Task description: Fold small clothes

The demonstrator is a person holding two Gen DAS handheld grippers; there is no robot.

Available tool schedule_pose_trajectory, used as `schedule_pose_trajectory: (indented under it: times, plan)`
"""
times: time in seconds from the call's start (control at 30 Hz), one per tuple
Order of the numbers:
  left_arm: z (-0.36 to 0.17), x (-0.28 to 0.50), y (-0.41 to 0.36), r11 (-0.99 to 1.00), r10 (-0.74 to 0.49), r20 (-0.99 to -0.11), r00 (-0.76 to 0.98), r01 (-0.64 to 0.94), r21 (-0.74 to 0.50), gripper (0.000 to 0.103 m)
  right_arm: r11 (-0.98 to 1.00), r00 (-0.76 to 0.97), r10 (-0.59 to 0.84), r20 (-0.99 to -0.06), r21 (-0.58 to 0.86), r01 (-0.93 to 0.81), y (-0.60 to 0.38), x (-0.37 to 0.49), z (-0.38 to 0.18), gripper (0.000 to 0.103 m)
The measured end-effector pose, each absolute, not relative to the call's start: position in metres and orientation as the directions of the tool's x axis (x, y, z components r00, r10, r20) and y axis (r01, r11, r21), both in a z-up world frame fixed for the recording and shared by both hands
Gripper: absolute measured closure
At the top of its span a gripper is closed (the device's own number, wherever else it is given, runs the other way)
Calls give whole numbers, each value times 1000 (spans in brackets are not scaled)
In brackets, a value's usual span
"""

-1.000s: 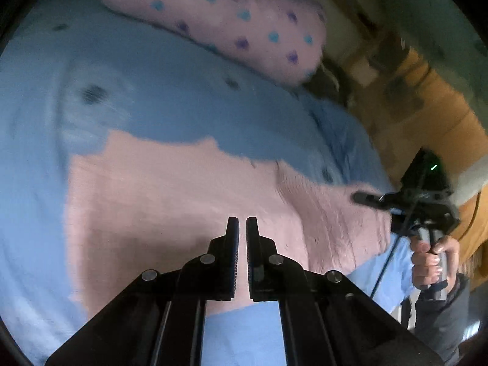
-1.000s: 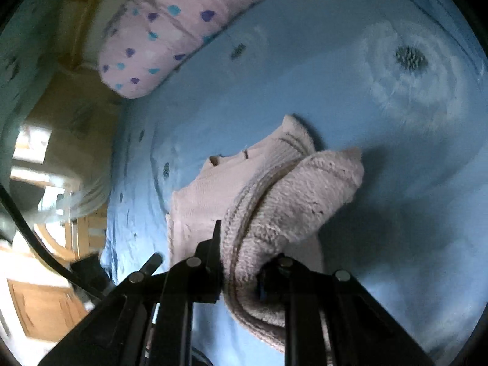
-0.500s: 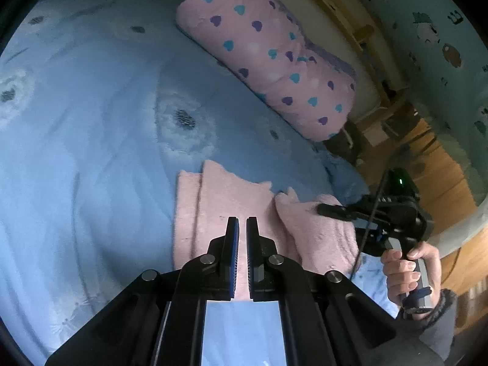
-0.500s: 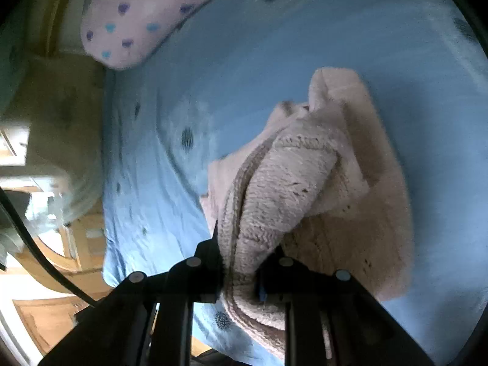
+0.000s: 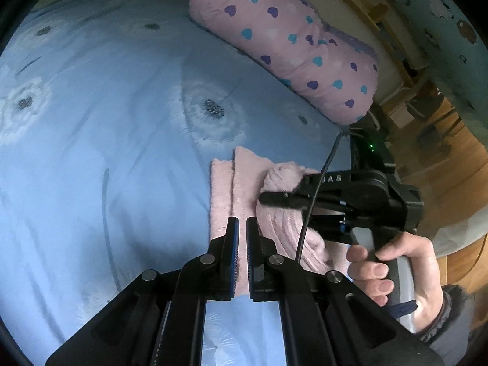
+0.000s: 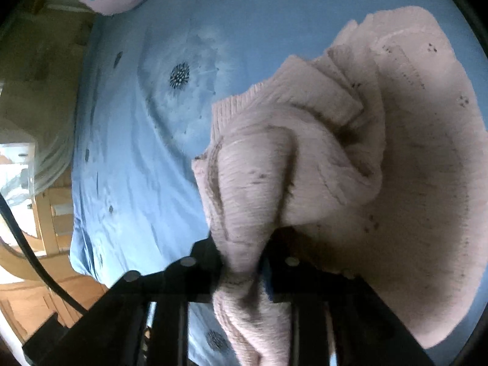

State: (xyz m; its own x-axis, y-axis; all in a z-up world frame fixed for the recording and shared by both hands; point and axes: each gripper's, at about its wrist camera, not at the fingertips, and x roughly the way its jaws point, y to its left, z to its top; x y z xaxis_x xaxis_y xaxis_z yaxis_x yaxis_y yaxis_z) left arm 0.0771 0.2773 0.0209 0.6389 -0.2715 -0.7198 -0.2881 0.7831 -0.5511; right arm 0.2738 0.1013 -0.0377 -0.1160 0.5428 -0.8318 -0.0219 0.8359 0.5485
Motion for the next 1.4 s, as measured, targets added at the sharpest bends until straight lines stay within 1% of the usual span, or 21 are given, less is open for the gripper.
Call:
schedule_pose_trajectory:
  times: [0.1, 0.17, 0.3, 0.4, 0.43, 0.47, 0.5, 0.57, 0.6, 0.67, 0.77, 0.83, 0.9, 1.0, 1.13, 1.17, 1.2, 1.23, 1.27, 1.33, 1.4]
  plan:
    - [18, 75, 281, 776, -270, -724, 635, -302, -554, 103, 815, -109, 574, -812, 579, -16, 108, 273, -38, 52]
    - [17, 75, 283, 770, -274, -726, 631, -308, -559, 103, 772, -87, 632, -770, 636, -12, 109, 271, -33, 51]
    - [14, 76, 277, 775, -289, -731, 618, -297, -558, 103, 722, -80, 686, -723, 690, -48, 102, 272, -19, 51]
    - [10, 78, 271, 781, -311, -740, 596, -283, -556, 102, 690, -47, 709, -704, 706, -159, 75, 268, 8, 51]
    - [7, 79, 268, 777, -333, -741, 584, -275, -566, 97, 687, -29, 705, -708, 692, -221, 63, 264, 18, 51]
    - [5, 79, 266, 772, -350, -739, 576, -269, -575, 91, 690, 10, 686, -727, 646, -326, 45, 257, 32, 51]
    - [4, 79, 263, 763, -372, -734, 569, -263, -591, 88, 695, 46, 665, -745, 595, -403, 33, 253, 43, 51]
    - [-1, 77, 256, 733, -425, -709, 563, -245, -634, 75, 715, 157, 596, -787, 431, -551, 5, 235, 56, 50]
    - [-4, 77, 252, 723, -441, -702, 560, -241, -647, 71, 723, 221, 547, -807, 323, -611, -14, 219, 58, 50]
    - [-13, 78, 244, 709, -464, -701, 542, -248, -660, 65, 712, 278, 495, -823, 202, -673, -44, 195, 51, 50]
    - [-29, 83, 229, 706, -495, -717, 491, -253, -661, 65, 669, 304, 486, -819, 125, -732, -72, 161, 27, 50]
    - [-34, 85, 221, 721, -486, -732, 478, -255, -645, 65, 643, 330, 491, -806, 79, -762, -81, 142, 14, 50]
    - [-35, 88, 218, 733, -469, -742, 480, -257, -630, 64, 644, 384, 468, -796, 10, -765, -79, 128, 0, 50]
    - [-37, 91, 216, 729, -471, -746, 471, -269, -629, 64, 667, 425, 426, -799, -40, -744, -60, 127, -13, 50]
    - [-36, 90, 212, 748, -454, -765, 457, -272, -606, 63, 739, 461, 440, -771, 19, -674, -57, 140, -18, 51]
    - [-35, 90, 211, 755, -446, -770, 456, -270, -597, 63, 747, 463, 446, -766, 33, -664, -57, 144, -18, 52]
    - [-35, 90, 210, 768, -431, -777, 459, -266, -583, 66, 750, 467, 452, -760, 40, -660, -57, 146, -17, 64]
    - [-34, 91, 208, 781, -410, -785, 464, -265, -565, 86, 756, 480, 443, -757, 28, -654, -55, 145, -19, 72]
    - [-34, 92, 209, 790, -395, -789, 471, -264, -553, 89, 764, 497, 423, -757, 3, -645, -54, 145, -18, 75]
    - [-33, 96, 212, 788, -401, -776, 487, -250, -563, 91, 769, 524, 403, -751, -33, -639, -54, 138, -15, 86]
    - [-27, 103, 217, 821, -358, -784, 506, -228, -523, 92, 762, 535, 390, -749, -64, -644, -56, 130, -8, 92]
